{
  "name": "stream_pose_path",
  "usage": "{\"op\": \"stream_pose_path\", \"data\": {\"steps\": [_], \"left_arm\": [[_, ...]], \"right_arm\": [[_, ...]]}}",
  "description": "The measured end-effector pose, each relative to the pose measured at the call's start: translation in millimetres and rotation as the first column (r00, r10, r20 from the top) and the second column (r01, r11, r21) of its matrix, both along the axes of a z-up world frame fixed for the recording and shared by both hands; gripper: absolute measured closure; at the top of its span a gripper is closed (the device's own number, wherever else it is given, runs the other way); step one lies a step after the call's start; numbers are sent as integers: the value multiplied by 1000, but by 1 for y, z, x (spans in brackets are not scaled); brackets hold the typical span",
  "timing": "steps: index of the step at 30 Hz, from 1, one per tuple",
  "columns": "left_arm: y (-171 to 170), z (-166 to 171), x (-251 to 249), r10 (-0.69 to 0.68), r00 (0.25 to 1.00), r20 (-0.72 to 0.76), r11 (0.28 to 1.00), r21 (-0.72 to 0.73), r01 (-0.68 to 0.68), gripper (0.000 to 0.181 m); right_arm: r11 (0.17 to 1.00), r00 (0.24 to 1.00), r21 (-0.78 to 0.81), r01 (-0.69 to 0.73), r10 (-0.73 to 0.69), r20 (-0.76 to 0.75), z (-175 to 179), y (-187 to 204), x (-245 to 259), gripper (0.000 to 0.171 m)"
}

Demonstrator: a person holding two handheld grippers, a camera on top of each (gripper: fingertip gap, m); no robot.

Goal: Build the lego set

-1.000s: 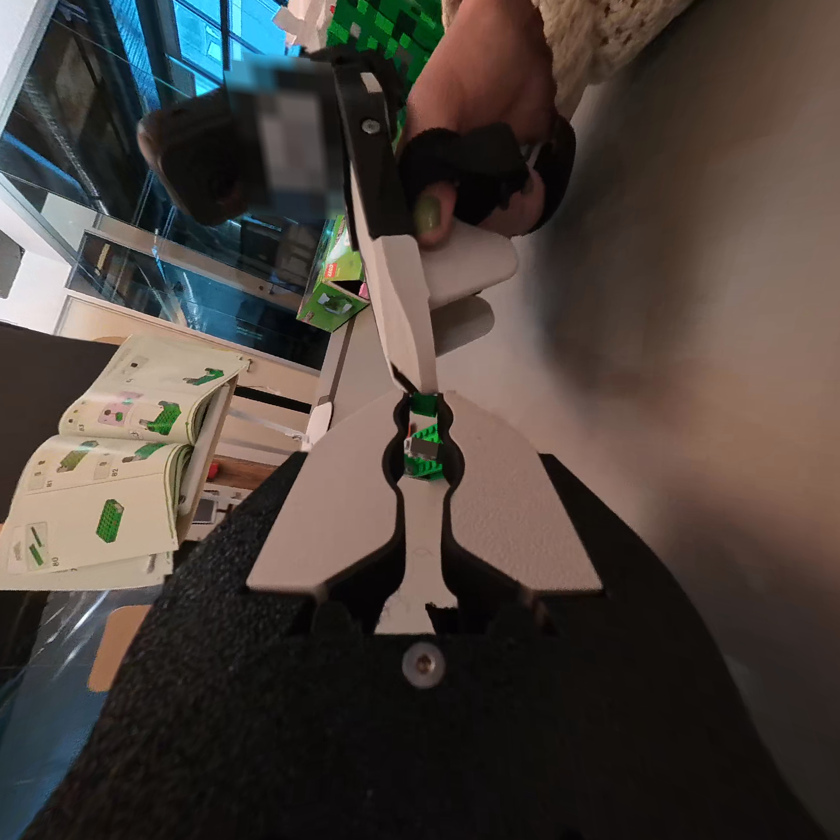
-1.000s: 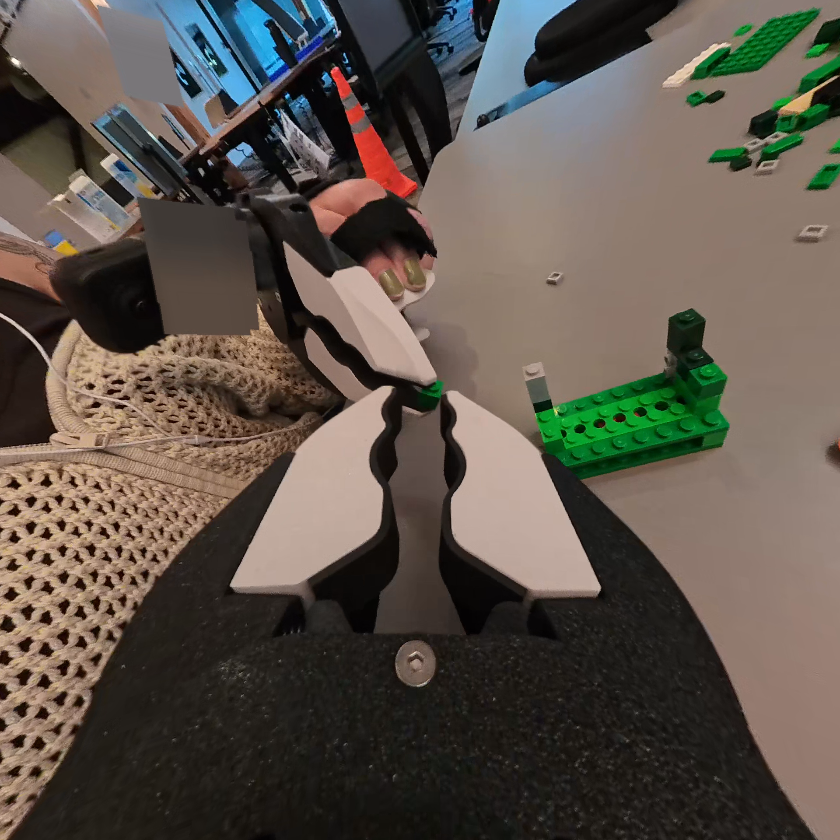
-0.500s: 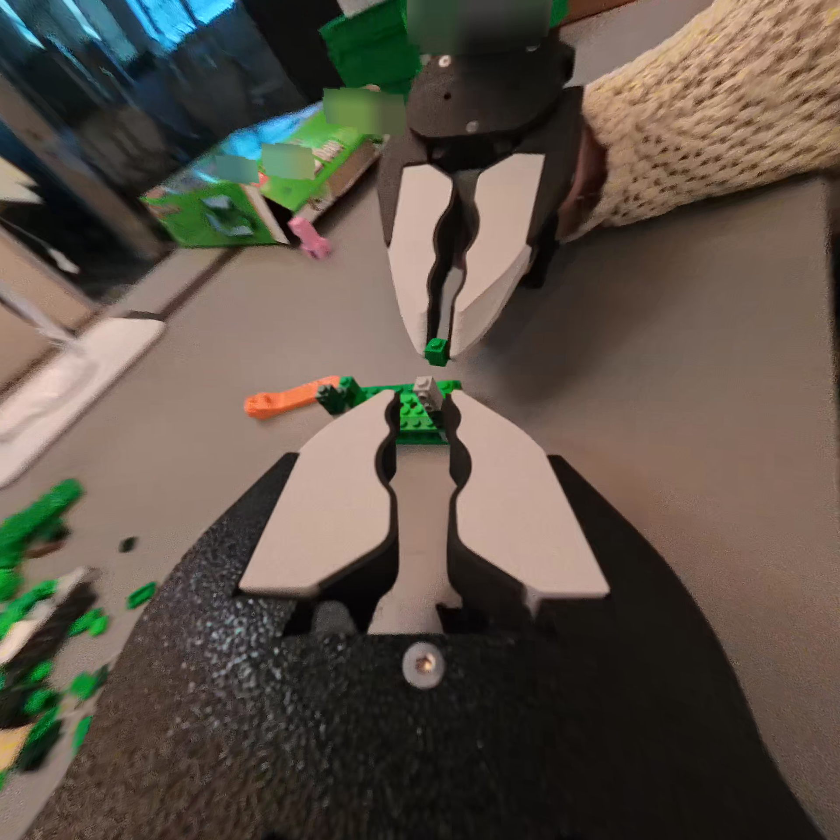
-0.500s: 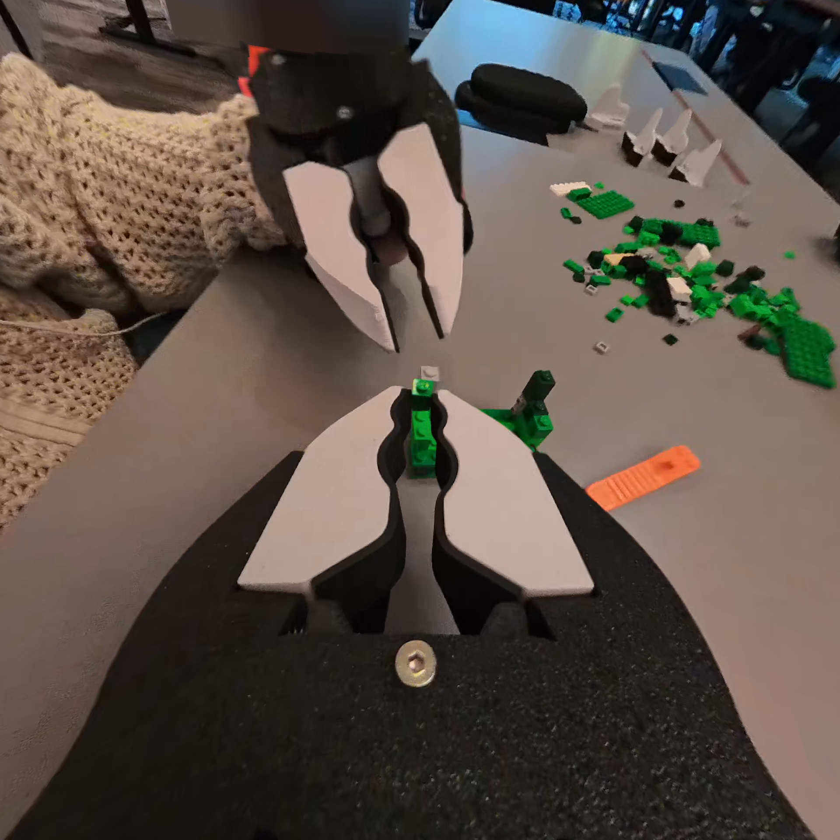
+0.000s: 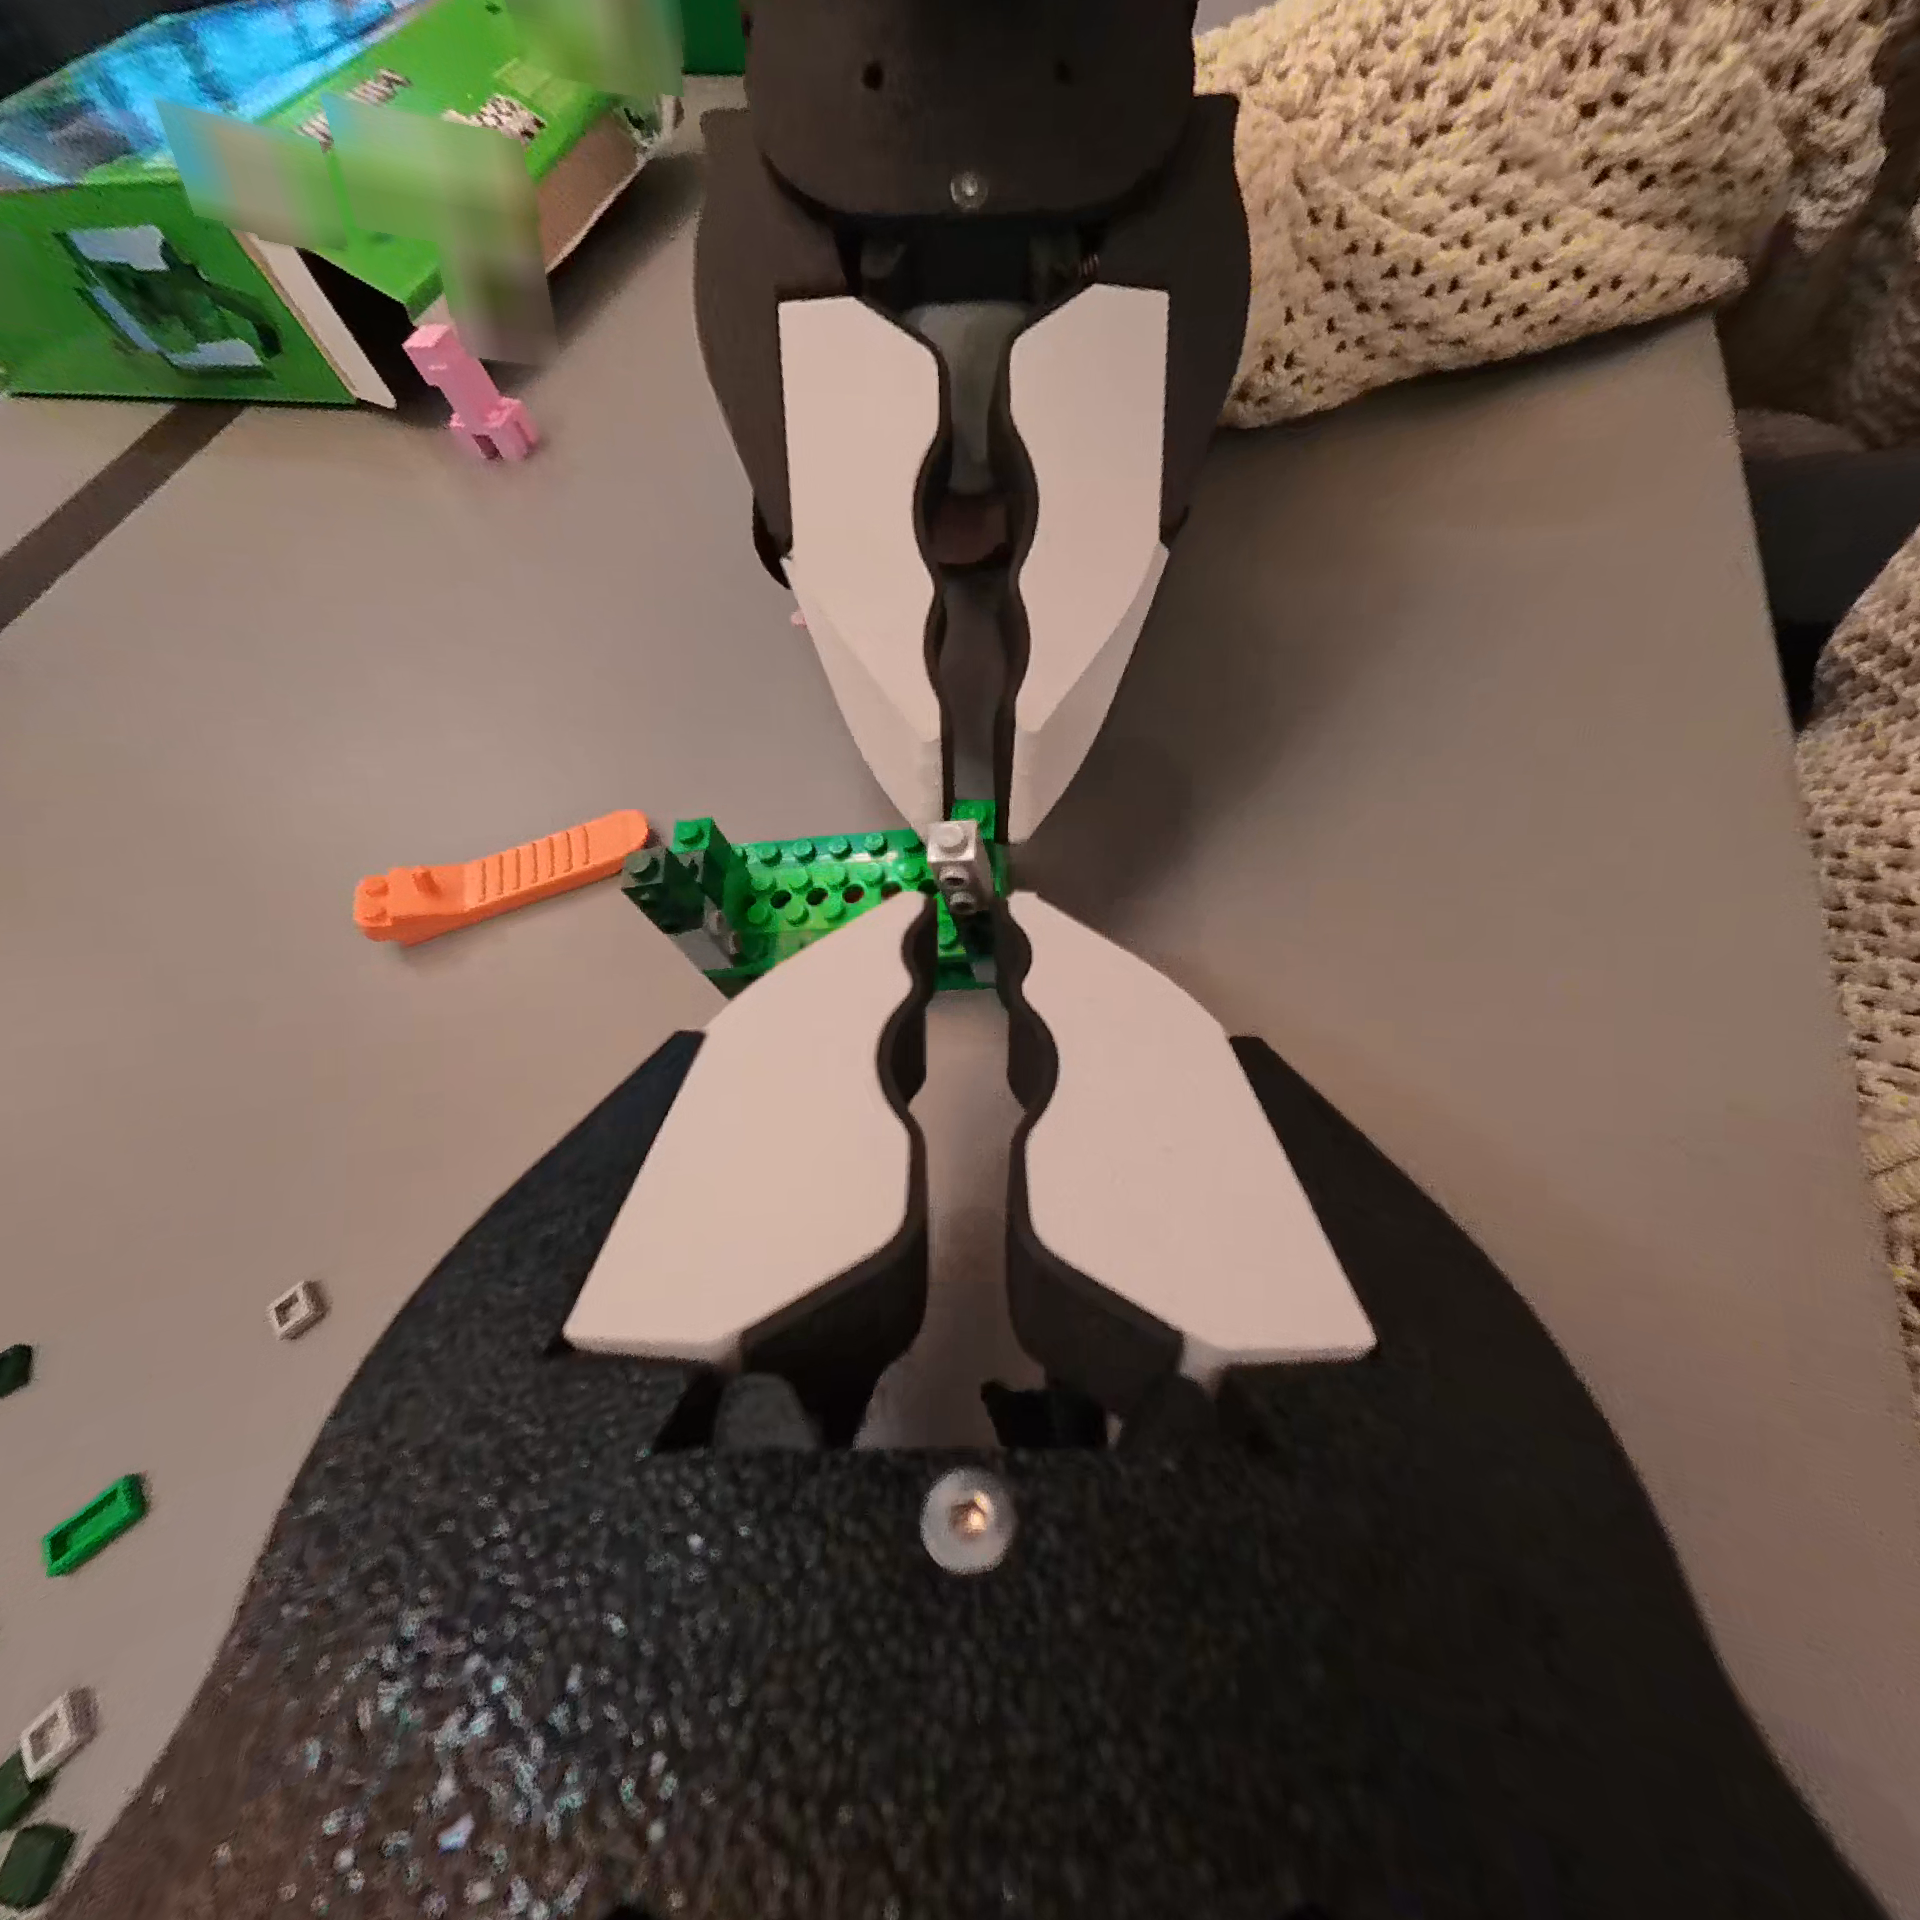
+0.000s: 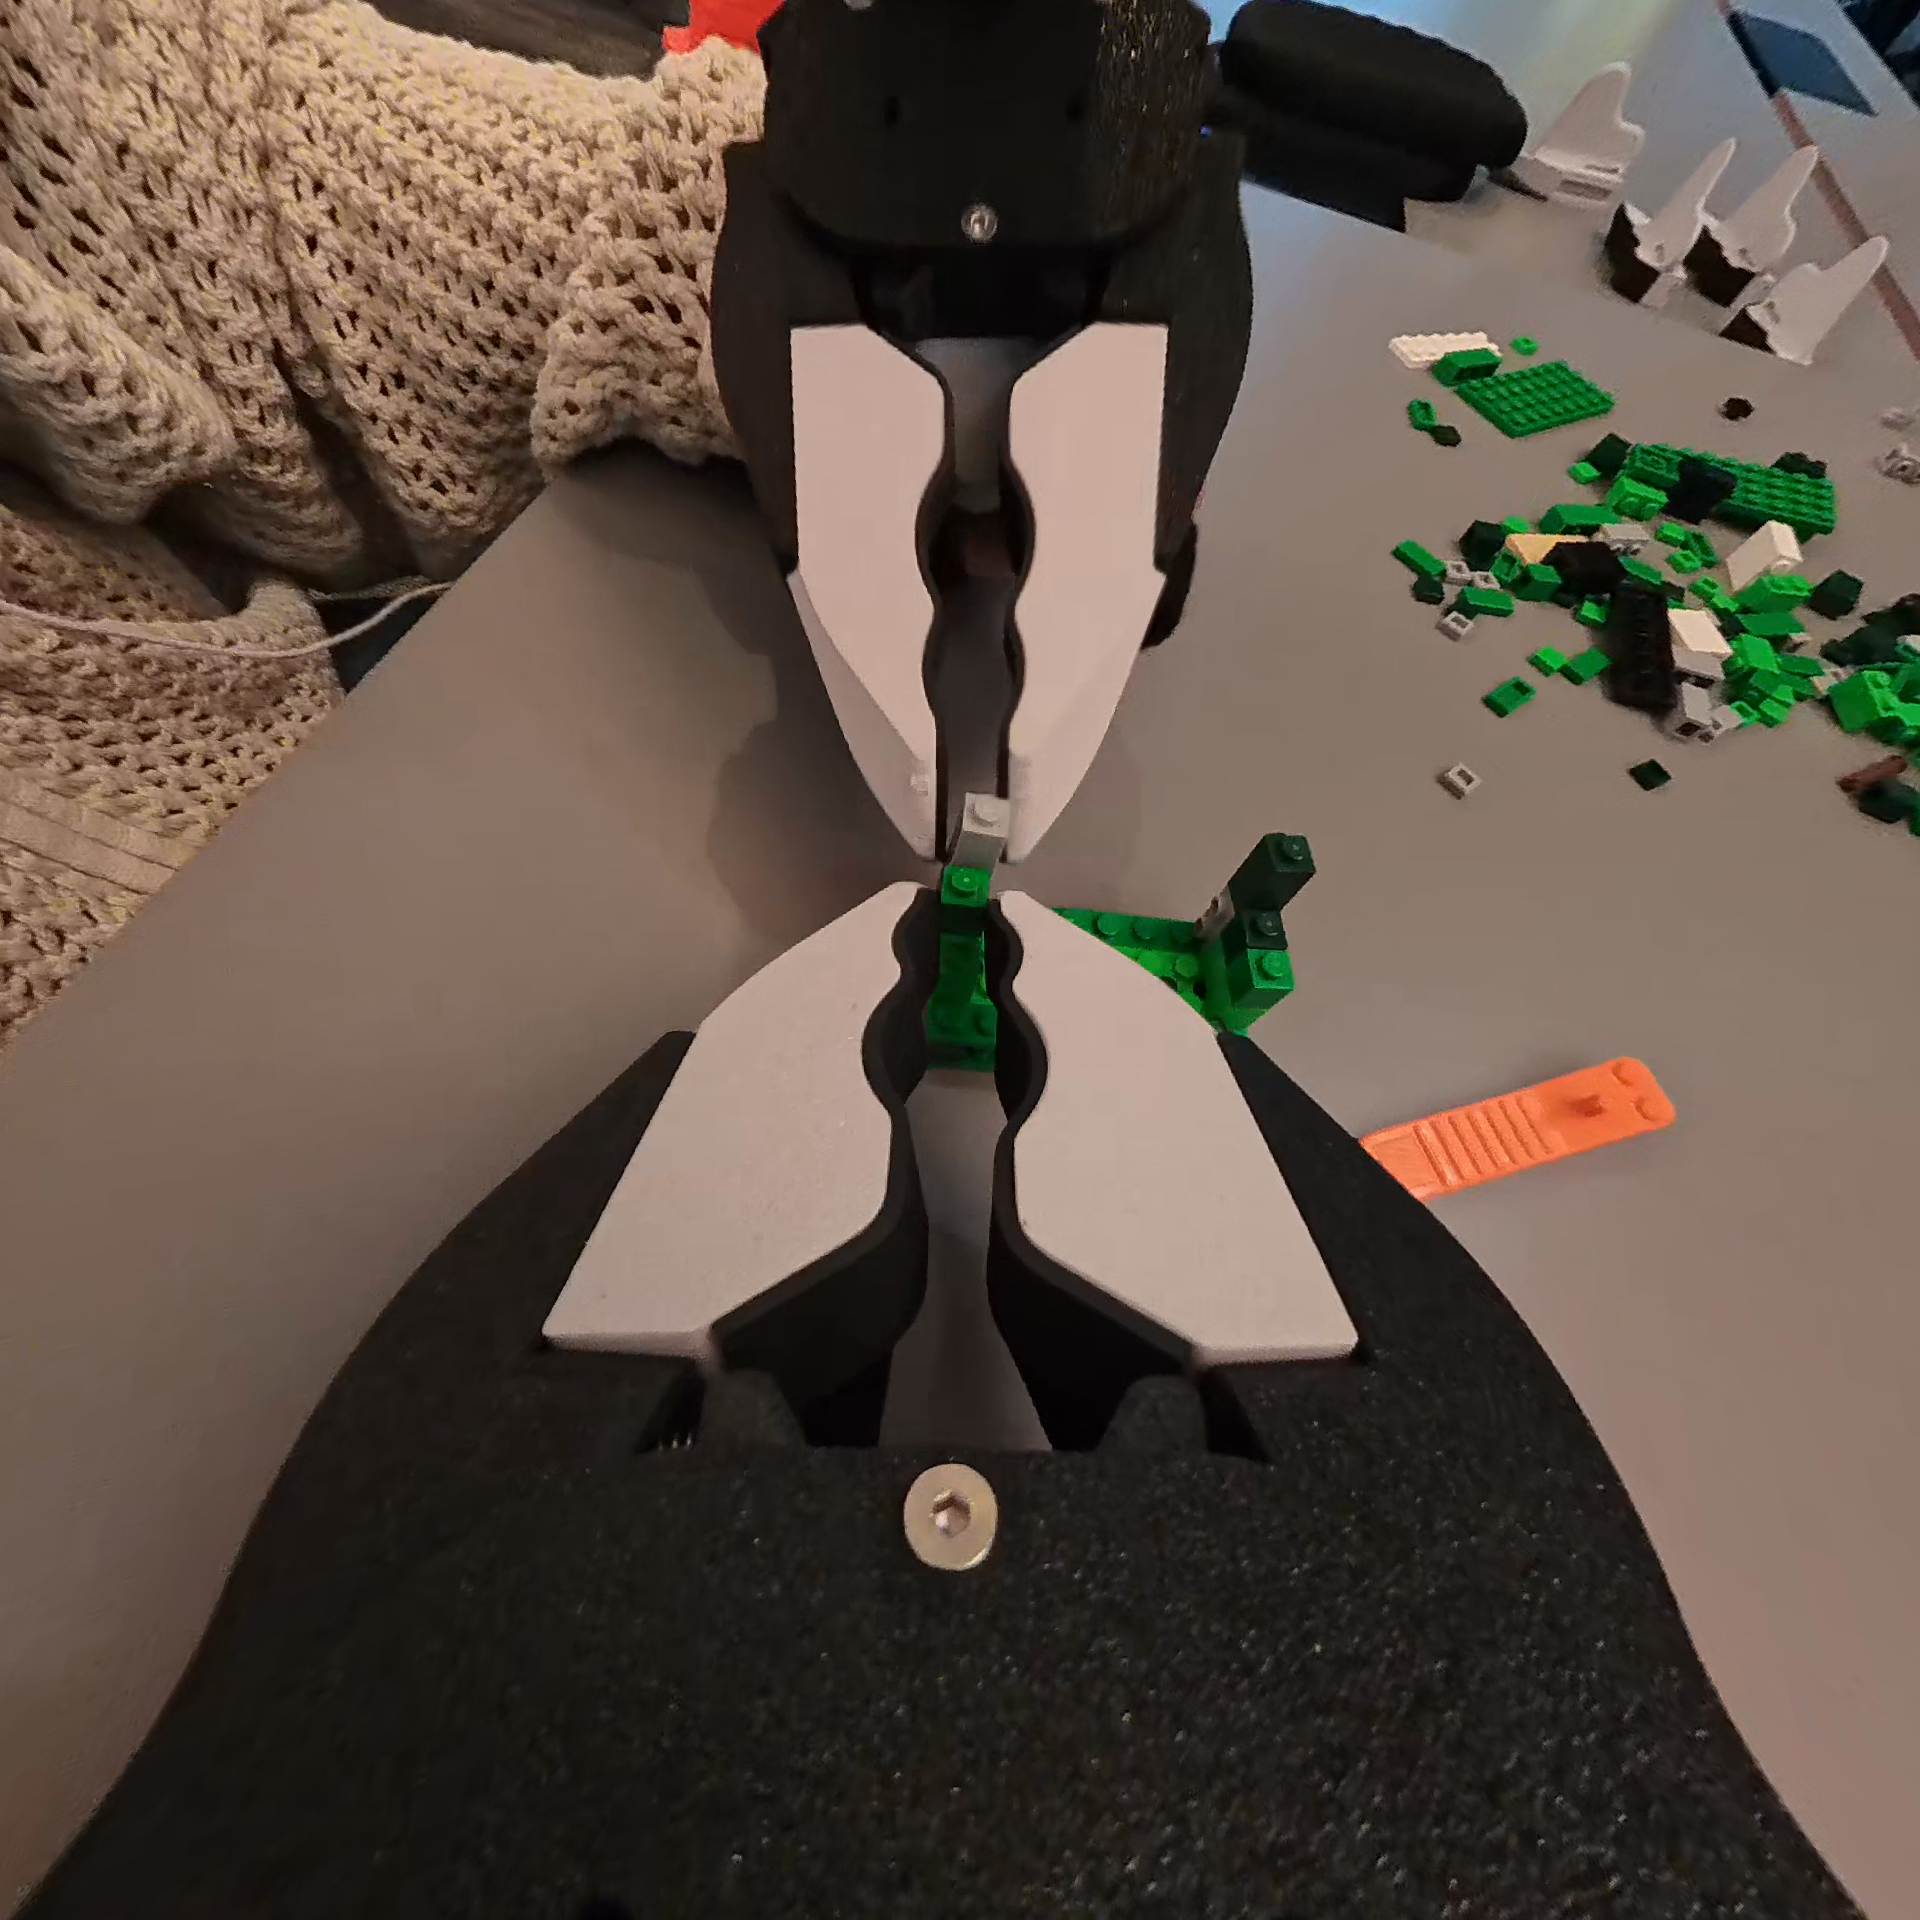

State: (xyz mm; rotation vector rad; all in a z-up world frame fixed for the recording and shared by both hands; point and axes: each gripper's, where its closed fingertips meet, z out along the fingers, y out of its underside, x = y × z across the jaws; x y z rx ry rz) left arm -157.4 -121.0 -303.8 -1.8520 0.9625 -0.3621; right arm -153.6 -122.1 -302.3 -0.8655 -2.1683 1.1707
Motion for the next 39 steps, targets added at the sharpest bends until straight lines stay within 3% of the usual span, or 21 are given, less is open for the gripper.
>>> {"op": "stream_pose_path", "data": {"steps": [18,34,39], "left_arm": [[2,-2,0,-2,1000,-10,1000,-9,2,173],[2,-2,1,5,1000,-20,1000,-1,-5,173],[5,-6,-1,39,998,-58,999,1,-39,166]], "right_arm": [[999,997,-2,-49,49,51,-5,1,-1,163],[997,991,-83,-6,17,133,-6,2,-1,163],[996,991,-87,-24,34,127,-5,0,1,158]]}}
